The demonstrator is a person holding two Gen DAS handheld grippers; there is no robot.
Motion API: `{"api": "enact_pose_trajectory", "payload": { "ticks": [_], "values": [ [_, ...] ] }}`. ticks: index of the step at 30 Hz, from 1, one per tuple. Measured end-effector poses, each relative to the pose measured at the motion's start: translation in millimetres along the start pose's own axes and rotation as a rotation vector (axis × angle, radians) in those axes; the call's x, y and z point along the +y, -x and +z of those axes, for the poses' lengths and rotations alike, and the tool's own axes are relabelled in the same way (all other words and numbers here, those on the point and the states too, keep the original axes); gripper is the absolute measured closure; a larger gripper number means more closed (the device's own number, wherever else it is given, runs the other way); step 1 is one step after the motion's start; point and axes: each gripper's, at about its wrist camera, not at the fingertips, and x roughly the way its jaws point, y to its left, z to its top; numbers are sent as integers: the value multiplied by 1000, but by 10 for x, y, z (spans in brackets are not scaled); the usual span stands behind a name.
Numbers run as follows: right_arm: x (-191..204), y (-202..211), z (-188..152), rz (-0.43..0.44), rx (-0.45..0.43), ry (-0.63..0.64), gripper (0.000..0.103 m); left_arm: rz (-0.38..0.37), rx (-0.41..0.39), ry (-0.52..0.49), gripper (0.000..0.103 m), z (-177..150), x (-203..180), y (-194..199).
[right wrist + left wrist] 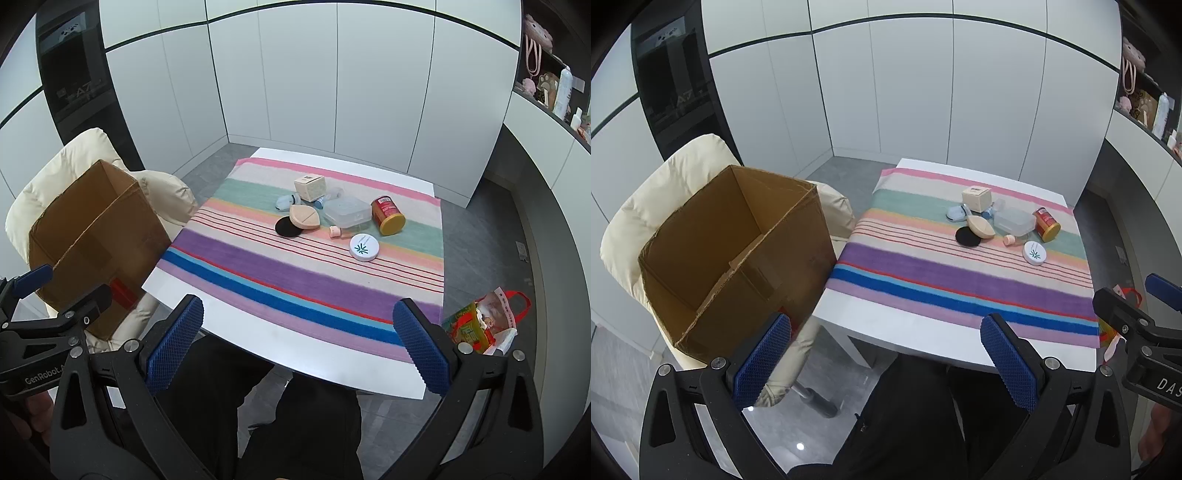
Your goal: Organize objects
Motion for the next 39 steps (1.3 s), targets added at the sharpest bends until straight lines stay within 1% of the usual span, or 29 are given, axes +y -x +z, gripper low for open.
{"api": "enact_pose_trajectory", "payload": {
  "ticks": [20,39],
  "values": [
    [10,6,-24,1,2,-3,0,3,14,-12,0,-25,-1,-25],
    [30,11,-32,1,6,-3,0,4,9,-11,0,-15,17,-18]
  ]
}}
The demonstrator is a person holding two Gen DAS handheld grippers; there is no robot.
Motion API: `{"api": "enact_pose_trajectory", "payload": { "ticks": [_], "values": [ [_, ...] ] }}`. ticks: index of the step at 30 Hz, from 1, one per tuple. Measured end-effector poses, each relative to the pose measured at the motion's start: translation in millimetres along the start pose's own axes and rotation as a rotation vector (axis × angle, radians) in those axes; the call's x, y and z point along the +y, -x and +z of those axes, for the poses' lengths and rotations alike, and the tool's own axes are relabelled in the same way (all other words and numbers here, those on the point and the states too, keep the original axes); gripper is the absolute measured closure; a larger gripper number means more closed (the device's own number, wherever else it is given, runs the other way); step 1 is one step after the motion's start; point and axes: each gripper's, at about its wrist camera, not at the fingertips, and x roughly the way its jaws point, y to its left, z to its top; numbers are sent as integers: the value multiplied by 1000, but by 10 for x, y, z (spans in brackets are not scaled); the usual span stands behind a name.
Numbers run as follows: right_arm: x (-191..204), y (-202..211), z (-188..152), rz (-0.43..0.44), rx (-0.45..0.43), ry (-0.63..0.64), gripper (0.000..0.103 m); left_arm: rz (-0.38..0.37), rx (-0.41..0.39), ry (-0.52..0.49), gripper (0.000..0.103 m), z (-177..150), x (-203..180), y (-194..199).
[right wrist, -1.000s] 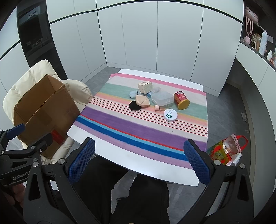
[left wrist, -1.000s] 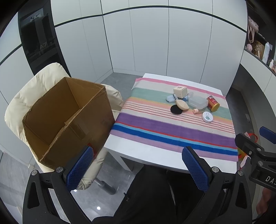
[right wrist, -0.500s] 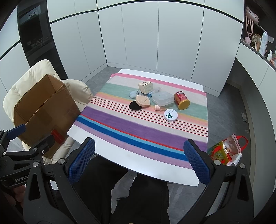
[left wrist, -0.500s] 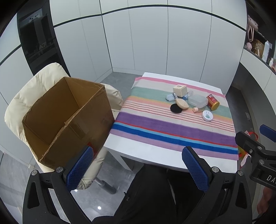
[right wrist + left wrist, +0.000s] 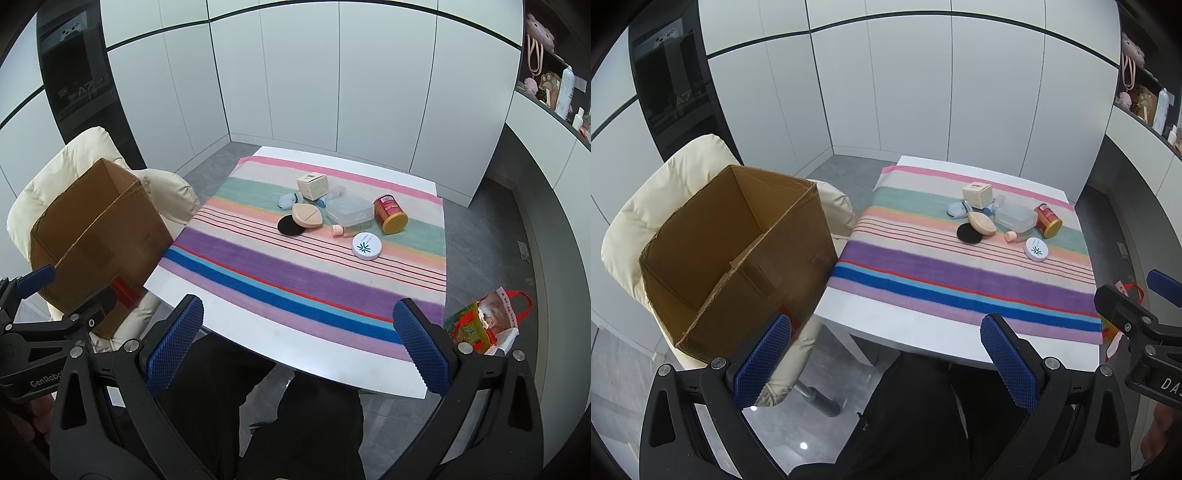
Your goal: Organize objects
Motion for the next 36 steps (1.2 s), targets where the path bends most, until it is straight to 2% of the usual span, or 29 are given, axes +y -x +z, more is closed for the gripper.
{"api": "enact_pose_trajectory", "payload": {
  "ticks": [16,26,36],
  "values": [
    [-8,1,6,-2,-1,-4,0,-4,0,0,0,-11,-32,-3],
    [-22,-6,2,-5,7,-19,0,-6,-3,9,0,88,-11,-84],
    [-147,-63,80,-34,10,-33,0,-31,1,-33,0,190,-150,-199]
  ]
}}
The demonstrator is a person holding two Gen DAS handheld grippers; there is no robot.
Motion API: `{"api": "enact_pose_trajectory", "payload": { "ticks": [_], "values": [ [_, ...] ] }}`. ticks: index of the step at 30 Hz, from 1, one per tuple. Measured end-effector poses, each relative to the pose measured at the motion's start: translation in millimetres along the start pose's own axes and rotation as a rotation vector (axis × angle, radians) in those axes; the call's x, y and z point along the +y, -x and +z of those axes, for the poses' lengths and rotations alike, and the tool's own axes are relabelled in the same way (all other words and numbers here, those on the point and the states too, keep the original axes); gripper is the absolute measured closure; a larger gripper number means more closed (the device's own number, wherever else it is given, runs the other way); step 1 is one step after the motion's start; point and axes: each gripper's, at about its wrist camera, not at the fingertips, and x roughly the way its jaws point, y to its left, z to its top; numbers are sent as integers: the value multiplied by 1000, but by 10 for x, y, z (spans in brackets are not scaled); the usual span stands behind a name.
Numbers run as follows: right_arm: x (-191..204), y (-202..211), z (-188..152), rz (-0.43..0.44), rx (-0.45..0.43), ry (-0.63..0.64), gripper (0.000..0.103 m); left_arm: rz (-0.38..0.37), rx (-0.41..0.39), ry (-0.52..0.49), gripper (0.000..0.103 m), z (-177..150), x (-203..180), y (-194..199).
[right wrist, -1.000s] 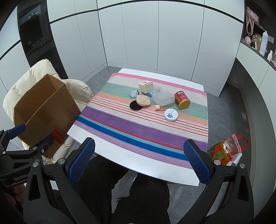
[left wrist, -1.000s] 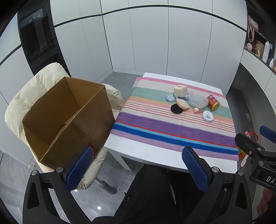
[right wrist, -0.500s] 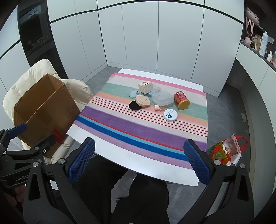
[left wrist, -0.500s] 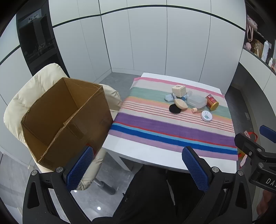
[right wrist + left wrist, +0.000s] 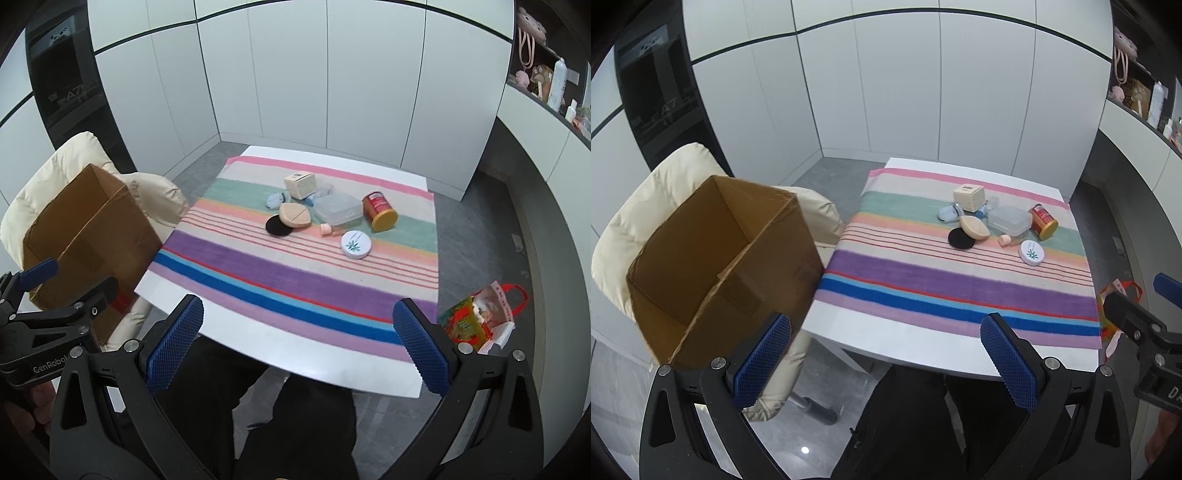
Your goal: Organize objects
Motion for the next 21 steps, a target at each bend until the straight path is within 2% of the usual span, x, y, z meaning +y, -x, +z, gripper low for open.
{"api": "enact_pose_trajectory", "payload": {
  "ticks": [7,12,21],
  "values": [
    [-152,-153,162,-18,-6,-15,0,-13,-16,-43,0,176,-163,-170],
    [-370,-343,237,-38,29,-80,0,-50,19,-24,0,329,-234,-401],
    [-424,-572,328,-91,40,-46,0,-66,29,-37,0,527,-386,-751]
  ]
}}
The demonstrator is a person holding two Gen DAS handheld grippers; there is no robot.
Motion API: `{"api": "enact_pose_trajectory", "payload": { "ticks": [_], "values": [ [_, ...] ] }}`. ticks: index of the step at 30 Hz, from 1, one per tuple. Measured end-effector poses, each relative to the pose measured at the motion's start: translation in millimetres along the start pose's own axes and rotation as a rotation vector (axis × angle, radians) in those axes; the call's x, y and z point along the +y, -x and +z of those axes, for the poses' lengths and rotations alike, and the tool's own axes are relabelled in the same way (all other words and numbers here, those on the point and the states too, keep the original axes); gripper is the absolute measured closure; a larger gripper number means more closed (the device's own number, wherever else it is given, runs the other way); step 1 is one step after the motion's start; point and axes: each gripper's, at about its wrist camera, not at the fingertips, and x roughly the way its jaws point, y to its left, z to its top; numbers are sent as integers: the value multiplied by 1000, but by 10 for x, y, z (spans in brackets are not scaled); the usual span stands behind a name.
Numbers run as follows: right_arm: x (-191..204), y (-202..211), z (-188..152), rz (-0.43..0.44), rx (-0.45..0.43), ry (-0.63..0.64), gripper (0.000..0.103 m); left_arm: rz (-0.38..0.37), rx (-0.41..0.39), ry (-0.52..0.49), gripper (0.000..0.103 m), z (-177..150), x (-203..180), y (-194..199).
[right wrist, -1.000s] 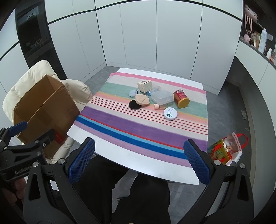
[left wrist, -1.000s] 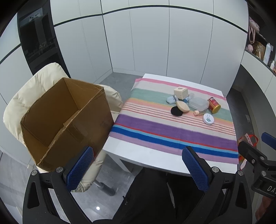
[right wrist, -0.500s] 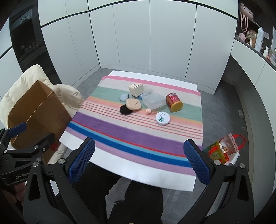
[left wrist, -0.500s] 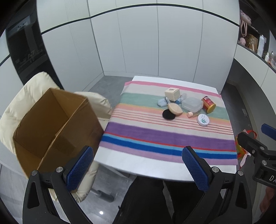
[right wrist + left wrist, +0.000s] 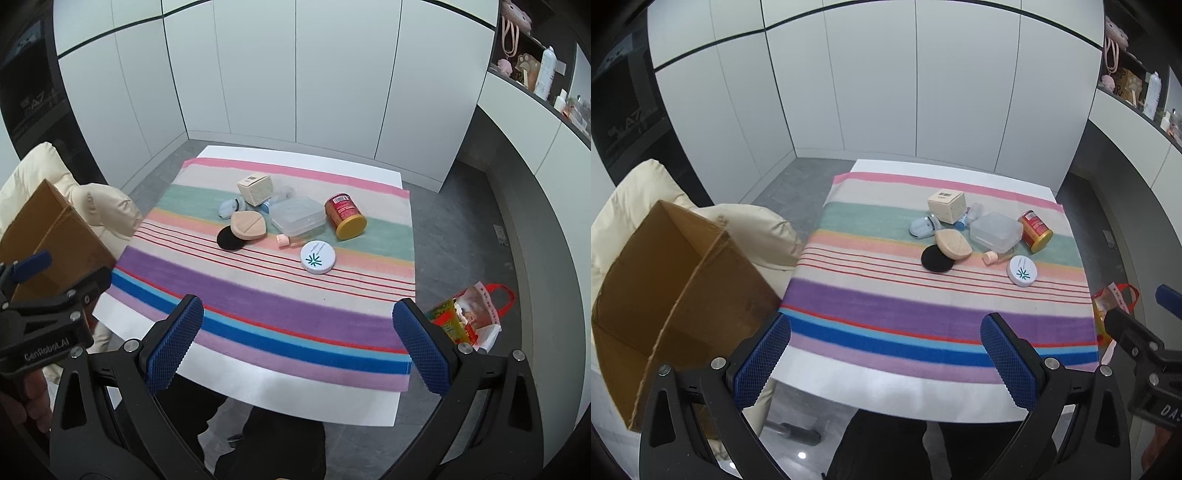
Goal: Organize objects
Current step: 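Grasp the white round compact with the right tool while the left tool grasps the black sponge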
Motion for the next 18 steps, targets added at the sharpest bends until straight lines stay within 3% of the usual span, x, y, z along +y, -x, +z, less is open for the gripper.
{"api": "enact_pose_trajectory", "payload": {
  "ticks": [4,8,18],
  "values": [
    [-15,-87,25,-1,3,-3,0,-15,6,-1,0,43,-28,-126],
    [-65,-220,32,-69,4,3,0,-9,23,4,0,65,-30,-288],
    [-299,-912,-19,-42,105,-22,0,-19,113,2,2,85,-83,-852]
  ]
}}
